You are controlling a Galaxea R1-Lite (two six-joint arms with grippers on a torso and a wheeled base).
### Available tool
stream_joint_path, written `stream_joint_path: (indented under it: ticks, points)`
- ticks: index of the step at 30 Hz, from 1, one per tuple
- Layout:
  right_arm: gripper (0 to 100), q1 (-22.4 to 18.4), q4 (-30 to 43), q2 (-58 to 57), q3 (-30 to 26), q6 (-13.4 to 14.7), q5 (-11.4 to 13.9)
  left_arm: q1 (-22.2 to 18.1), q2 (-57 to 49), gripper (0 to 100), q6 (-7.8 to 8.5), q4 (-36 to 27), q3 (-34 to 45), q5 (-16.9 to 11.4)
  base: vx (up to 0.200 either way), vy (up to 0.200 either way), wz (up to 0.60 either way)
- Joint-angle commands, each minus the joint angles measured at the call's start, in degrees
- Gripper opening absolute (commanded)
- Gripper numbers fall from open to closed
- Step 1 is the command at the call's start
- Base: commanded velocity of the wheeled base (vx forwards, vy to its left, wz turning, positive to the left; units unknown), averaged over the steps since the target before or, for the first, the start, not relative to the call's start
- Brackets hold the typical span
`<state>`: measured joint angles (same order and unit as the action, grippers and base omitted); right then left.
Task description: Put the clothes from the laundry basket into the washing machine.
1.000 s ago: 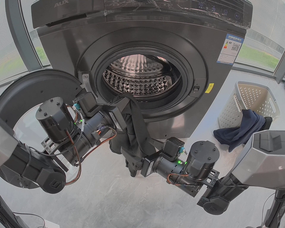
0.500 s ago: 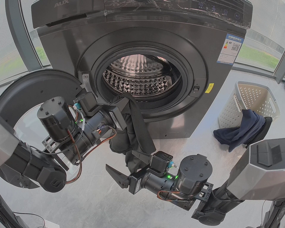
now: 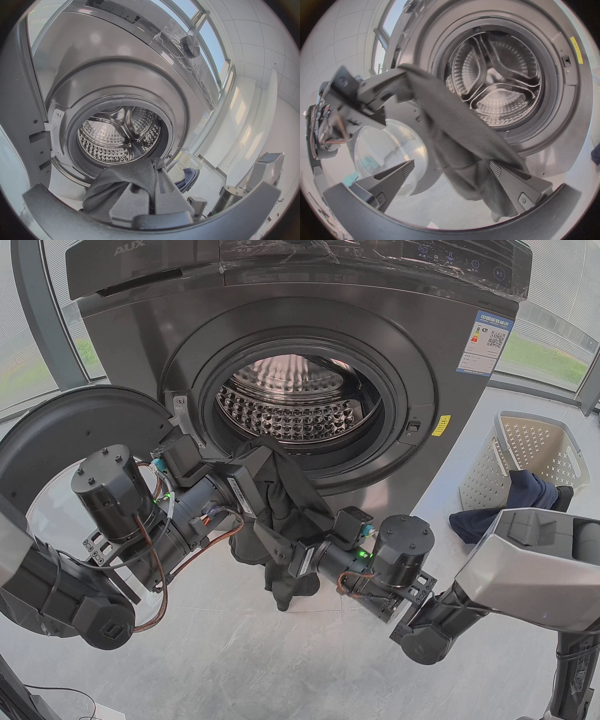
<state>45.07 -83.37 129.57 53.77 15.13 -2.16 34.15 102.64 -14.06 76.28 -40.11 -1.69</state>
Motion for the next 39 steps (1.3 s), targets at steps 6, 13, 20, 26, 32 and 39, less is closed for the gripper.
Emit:
stream_joint_path:
  ticks: [6, 13, 20, 26, 32, 39]
  points:
    - [100, -5.4, -1.9, 1.2, 1.4, 0.0, -0.1, 0.2, -1.0, 0, -0.09, 0.3, 0.6, -0.1, 0.0, 0.0, 0.0]
    - [100, -4.6, -2.4, 1.5, 1.6, 0.0, -0.4, 0.1, -1.2, 0, -0.09, 0.4, 1.1, -0.1, 0.0, 0.0, 0.0]
    - [100, -3.1, -2.3, 1.8, 1.8, -0.4, -0.6, 0.2, -1.0, 0, -0.09, 0.4, 0.7, -0.1, 0.0, 0.0, 0.0]
    - [100, -3.5, -2.2, 6.5, 6.4, -0.5, -0.7, 0.1, -1.0, 0, -0.18, 0.4, 0.9, 0.0, 0.0, 0.0, 0.0]
    - [0, -3.4, -2.3, 7.4, 8.6, -0.5, -1.6, -0.3, -1.3, 0, -0.09, 0.4, 0.9, 0.0, 0.0, 0.0, 0.0]
    - [0, -3.2, -2.7, 1.5, 2.8, -0.7, -1.6, -0.5, -1.0, 0, -0.18, 0.5, 1.0, 0.0, 0.0, 0.0, 0.0]
